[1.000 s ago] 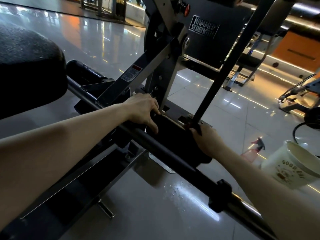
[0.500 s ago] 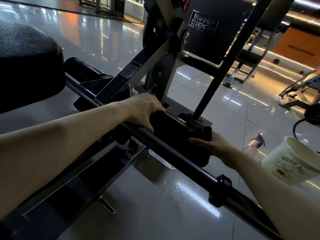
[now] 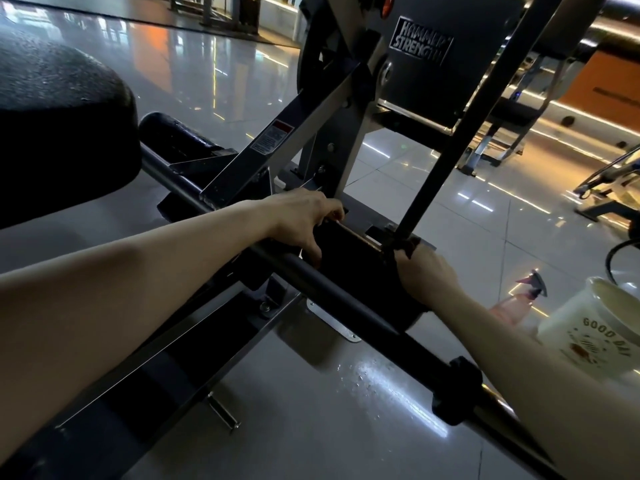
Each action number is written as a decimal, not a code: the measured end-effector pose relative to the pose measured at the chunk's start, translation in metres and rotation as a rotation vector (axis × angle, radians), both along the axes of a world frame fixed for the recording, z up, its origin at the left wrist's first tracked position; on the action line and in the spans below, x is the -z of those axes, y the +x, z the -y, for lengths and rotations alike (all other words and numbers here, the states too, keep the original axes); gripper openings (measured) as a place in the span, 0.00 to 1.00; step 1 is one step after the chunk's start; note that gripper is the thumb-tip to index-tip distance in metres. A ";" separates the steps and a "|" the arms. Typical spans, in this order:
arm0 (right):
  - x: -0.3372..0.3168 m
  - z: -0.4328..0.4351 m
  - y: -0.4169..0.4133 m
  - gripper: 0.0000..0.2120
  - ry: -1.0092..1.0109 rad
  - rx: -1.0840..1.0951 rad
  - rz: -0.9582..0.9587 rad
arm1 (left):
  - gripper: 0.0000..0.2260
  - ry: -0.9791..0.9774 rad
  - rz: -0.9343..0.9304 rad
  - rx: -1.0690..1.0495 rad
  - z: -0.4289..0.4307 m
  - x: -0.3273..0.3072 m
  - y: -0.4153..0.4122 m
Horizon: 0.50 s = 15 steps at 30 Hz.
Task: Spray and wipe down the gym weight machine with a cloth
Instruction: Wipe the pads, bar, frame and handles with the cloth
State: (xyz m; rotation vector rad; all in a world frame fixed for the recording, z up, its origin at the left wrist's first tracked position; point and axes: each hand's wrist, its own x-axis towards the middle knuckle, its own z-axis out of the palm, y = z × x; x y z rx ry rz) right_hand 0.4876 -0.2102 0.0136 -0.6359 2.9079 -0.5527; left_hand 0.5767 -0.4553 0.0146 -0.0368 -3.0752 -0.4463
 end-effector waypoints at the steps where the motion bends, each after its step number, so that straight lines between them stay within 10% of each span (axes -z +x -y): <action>1: -0.003 0.011 -0.001 0.15 0.054 -0.016 -0.033 | 0.39 0.024 0.000 -0.005 -0.001 -0.002 0.001; 8: -0.002 0.117 -0.009 0.09 -0.074 -0.172 0.015 | 0.25 0.019 -0.082 -0.018 -0.004 -0.001 0.005; 15: -0.014 0.038 0.010 0.17 0.053 -0.417 -0.132 | 0.36 -0.121 -0.194 0.003 -0.003 0.002 0.006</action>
